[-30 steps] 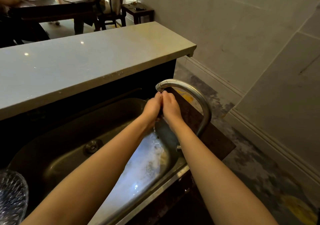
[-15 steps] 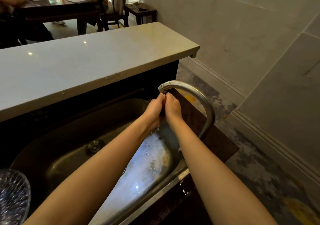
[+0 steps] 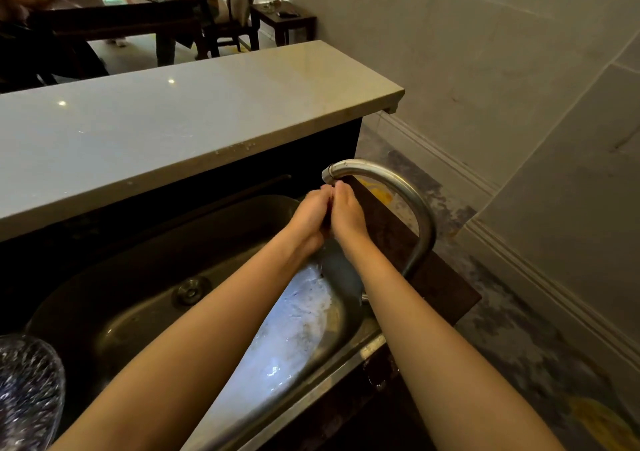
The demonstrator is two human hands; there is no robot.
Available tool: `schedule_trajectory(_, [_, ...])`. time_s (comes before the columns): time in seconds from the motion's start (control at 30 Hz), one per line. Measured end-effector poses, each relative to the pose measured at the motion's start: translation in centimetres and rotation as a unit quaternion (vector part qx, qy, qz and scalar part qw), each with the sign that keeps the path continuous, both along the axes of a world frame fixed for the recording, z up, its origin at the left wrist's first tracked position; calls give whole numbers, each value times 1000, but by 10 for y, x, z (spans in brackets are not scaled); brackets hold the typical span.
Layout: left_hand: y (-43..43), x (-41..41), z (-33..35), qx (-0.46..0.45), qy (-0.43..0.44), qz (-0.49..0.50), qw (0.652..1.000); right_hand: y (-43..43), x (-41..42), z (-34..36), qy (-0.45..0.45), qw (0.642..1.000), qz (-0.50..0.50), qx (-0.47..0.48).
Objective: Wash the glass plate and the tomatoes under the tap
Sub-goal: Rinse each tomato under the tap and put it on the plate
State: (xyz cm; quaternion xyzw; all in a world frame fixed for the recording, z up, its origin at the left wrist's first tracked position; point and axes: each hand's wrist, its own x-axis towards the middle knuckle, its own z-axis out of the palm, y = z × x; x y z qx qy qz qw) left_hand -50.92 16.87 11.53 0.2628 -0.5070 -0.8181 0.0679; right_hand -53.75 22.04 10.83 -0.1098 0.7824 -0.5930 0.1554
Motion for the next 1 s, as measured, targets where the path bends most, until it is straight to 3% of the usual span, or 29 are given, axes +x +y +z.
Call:
schedule_trajectory(0.07, [-5,-3,-2,15,2,44,999,9,10,-3,86,993,70,49])
schedule_trajectory(0.17, [-6,-3,-2,35,-20,39,998,28,13,-3,133,976,124,118])
schedule_trajectory(0.3, [-4,-2,-4,63,-47,10,997,59,21,3,134,957,69,249])
schedule_trajectory(0.43, [-2,0,-7,32,-10,-46,998,65,35,1,137,884,115,432])
schedule_trajectory(0.53, [-2,1,-6,-9,11,-40,999,64,43,-6,121,841,159,503])
schedule_trajectory(0.67, [-3,2,-4,25,3,-32,999,70,49,-19,140,807,168,549])
schedule_trajectory(0.83, [-1,5,-6,124,-7,-45,991,75,54,-25,156,809,137,550])
schedule_trajectory(1.0, [3,8,-6,68,-18,-57,996,75,57,-29,180,804,131,551])
